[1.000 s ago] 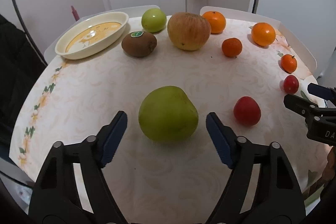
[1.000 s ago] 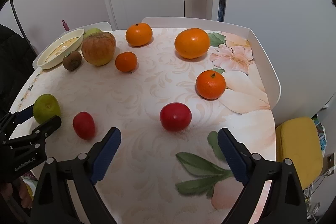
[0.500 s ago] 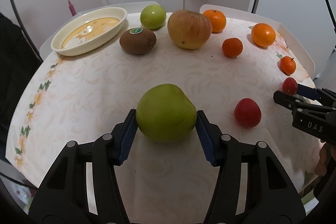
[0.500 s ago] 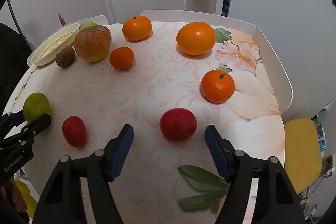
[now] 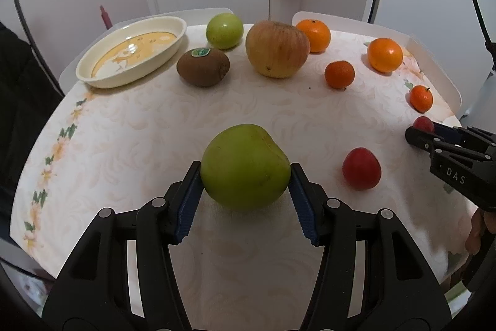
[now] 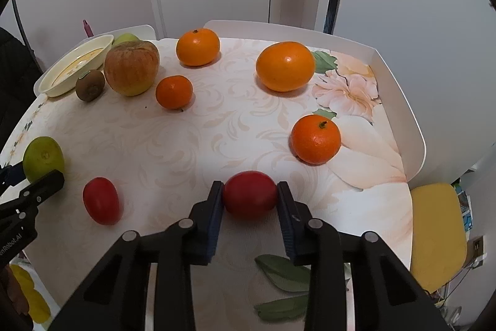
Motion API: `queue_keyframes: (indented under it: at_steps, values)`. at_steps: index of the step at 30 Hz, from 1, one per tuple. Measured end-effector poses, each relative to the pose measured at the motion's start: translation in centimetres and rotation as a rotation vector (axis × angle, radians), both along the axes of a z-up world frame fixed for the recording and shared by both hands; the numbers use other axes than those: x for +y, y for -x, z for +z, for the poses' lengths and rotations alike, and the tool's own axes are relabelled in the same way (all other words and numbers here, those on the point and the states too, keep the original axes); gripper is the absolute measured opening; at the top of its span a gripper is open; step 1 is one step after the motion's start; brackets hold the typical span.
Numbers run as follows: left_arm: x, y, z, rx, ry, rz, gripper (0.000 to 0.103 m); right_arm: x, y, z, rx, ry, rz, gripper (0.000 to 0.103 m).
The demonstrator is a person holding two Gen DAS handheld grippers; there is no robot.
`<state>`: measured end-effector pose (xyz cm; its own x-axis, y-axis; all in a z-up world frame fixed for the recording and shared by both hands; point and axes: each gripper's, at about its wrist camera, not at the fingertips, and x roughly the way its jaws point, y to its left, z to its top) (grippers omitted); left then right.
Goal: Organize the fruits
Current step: 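Carry the green apple into the duck bowl and open the left gripper while the right holds the tomato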
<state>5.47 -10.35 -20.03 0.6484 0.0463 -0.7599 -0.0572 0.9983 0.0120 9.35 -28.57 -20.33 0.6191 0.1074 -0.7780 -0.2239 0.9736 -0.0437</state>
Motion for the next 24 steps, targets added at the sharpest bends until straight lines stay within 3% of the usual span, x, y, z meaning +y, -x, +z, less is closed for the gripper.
queue_keyframes:
  at_steps: [7,13,20,24]
  values:
    - [0.7,0.3,2.5,-0.031,0.007,0.019,0.059,0.5,0.7,1.8,-0.096,0.03,0.04,0.031]
    - [2.1,0.1,6.8,-0.093,-0.001,0.031,0.059,2.1,1.4,5.3,-0.127,0.029,0.072,0.031]
    - [6.0,-1.4,10.9,-0.16,-0.004,0.071,0.059,5.8,1.5,9.2,-0.159,0.024,0.132,0.031]
    - [8.8,-2.8,11.9,-0.171,-0.003,0.082,0.059,8.3,0.7,11.0,-0.17,0.004,0.152,0.031]
